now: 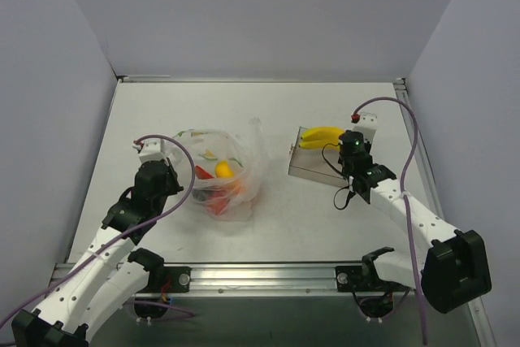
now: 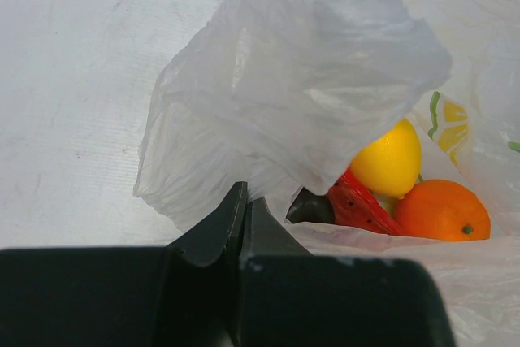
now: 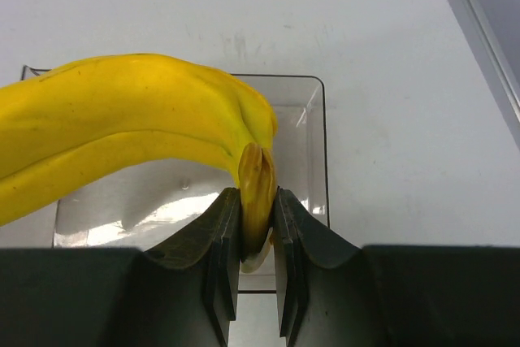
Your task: Untie the knot of the plastic bag and take out the fruit
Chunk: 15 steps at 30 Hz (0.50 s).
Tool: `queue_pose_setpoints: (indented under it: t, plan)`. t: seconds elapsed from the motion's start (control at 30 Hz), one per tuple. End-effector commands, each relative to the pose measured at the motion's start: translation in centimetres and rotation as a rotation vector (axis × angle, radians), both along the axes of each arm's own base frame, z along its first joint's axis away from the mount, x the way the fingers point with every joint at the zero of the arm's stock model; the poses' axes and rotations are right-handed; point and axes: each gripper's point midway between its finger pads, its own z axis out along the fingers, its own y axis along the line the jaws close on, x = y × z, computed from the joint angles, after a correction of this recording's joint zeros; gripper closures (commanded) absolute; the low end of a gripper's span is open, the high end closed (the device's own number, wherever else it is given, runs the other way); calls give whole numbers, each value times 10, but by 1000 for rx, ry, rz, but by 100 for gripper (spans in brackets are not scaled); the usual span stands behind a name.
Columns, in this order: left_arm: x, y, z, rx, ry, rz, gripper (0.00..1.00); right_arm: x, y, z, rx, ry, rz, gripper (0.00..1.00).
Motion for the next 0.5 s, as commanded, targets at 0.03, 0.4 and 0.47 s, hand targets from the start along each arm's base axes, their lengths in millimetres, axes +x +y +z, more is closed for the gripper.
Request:
queue_pose_setpoints:
  t: [0.03,0.4,0.47]
  plan:
    - [8,-4,15,-26,-59,-13,100,20,1,-8,39,-3,-20,100]
    - [9,-4,15,-30,-62,-16,100,38,-10,-33,-38,25,-108,95]
    - [9,-5,16,-32,-66,-17,100,39,-11,-35,-41,15,-113,90]
